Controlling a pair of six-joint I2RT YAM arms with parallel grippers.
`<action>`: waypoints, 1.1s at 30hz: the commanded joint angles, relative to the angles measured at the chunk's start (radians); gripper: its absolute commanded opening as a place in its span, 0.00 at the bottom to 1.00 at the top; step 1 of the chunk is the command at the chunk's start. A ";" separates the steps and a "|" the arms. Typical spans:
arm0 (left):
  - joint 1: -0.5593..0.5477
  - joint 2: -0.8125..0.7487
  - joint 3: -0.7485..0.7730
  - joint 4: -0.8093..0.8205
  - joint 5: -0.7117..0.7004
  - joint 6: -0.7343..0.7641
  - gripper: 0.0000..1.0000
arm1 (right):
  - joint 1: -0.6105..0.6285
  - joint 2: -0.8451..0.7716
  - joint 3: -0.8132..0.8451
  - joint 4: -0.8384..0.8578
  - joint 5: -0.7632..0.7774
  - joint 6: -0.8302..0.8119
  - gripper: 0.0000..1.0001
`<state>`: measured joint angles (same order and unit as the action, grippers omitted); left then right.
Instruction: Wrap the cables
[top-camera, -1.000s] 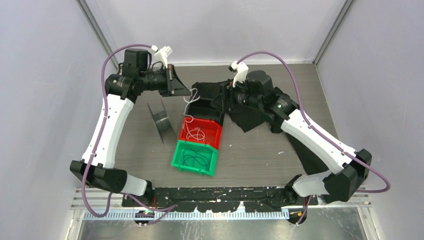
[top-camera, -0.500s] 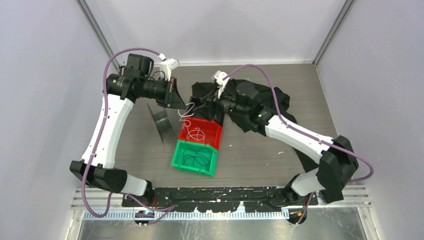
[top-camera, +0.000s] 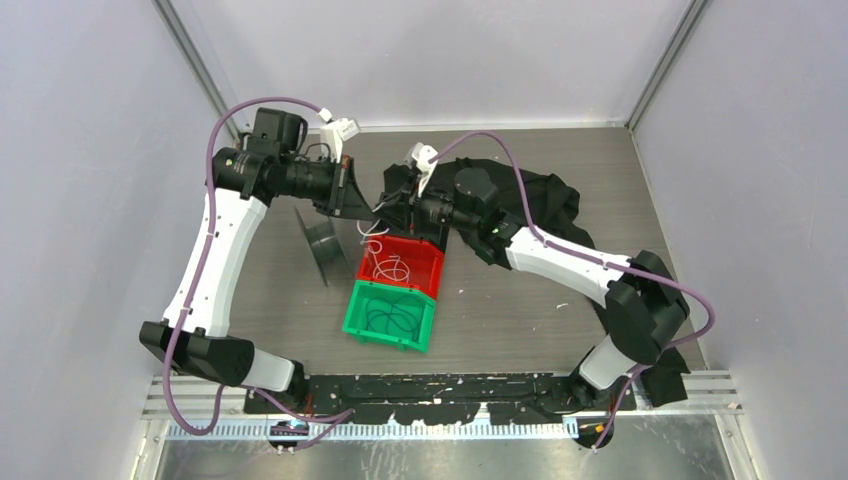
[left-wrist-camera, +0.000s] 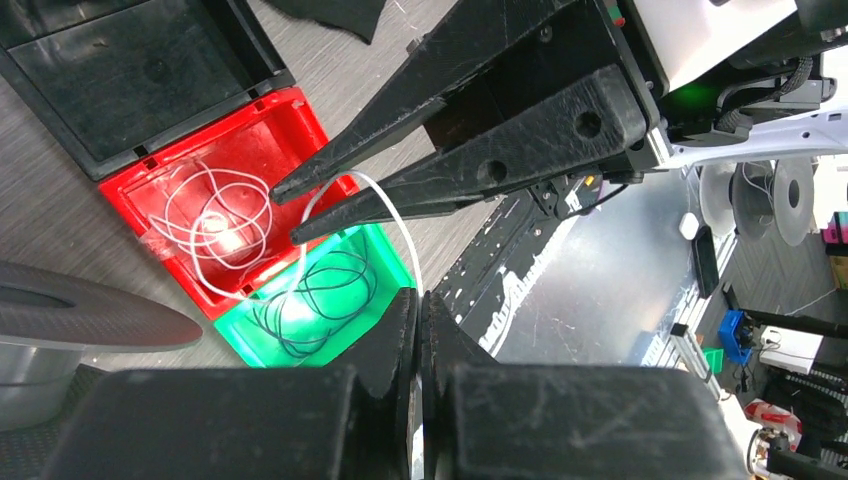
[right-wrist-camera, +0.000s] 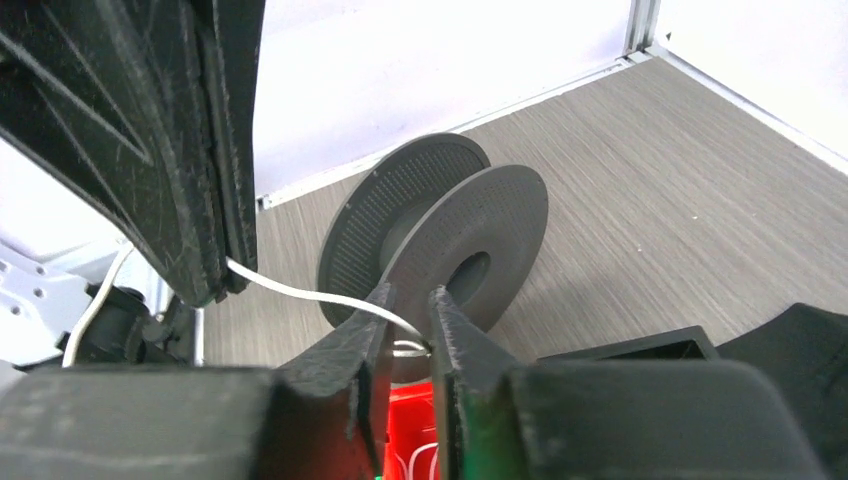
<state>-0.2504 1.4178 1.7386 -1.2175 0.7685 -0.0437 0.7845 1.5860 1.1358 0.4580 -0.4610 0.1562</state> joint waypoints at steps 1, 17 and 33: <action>0.000 -0.031 0.019 0.009 0.034 -0.001 0.00 | 0.005 -0.004 0.033 0.110 0.030 0.016 0.13; 0.124 -0.186 -0.165 0.196 -0.868 -0.292 0.77 | 0.019 -0.035 0.204 -0.497 0.458 0.055 0.01; 0.123 -0.190 -0.505 0.357 -1.043 -0.476 0.73 | 0.021 -0.004 0.246 -0.548 0.430 0.123 0.01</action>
<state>-0.1261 1.2110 1.2808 -0.9688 -0.2798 -0.4698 0.7994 1.5932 1.3499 -0.1085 -0.0345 0.2626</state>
